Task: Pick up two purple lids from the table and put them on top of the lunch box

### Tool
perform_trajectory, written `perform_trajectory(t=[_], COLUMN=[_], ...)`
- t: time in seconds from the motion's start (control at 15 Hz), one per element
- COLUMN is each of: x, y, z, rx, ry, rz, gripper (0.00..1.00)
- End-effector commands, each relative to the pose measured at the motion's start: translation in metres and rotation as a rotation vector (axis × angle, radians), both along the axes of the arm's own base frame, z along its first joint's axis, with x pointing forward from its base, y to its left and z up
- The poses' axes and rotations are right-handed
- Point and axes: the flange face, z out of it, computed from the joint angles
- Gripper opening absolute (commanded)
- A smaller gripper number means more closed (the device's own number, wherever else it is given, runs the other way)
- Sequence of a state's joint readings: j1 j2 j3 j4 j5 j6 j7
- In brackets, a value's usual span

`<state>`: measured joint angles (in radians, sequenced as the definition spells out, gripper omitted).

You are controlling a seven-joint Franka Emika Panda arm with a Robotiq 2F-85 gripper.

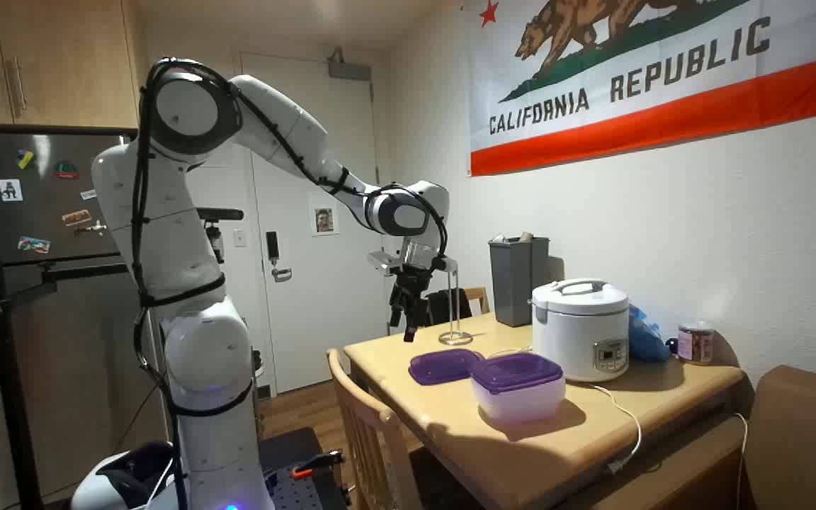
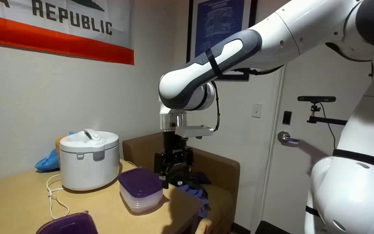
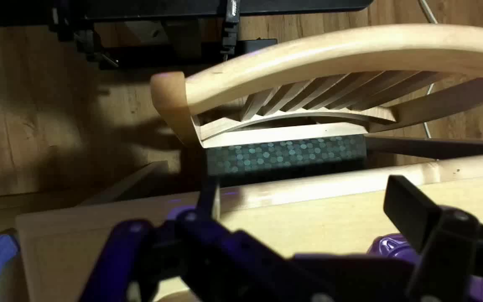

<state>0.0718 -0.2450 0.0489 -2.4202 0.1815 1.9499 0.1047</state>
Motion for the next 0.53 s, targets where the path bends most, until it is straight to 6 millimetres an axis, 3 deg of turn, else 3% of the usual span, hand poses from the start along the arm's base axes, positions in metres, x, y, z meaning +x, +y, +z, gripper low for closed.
perform_trajectory(t=[0.0, 0.27, 0.47], x=[0.0, 0.013, 0.035], y=[0.0, 0.017, 0.039], z=[0.0, 0.011, 0.028], rx=[0.0, 0.008, 0.055], ry=[0.0, -0.025, -0.056], rz=[0.0, 0.082, 0.206], gripper=[1.0, 1.0, 1.0])
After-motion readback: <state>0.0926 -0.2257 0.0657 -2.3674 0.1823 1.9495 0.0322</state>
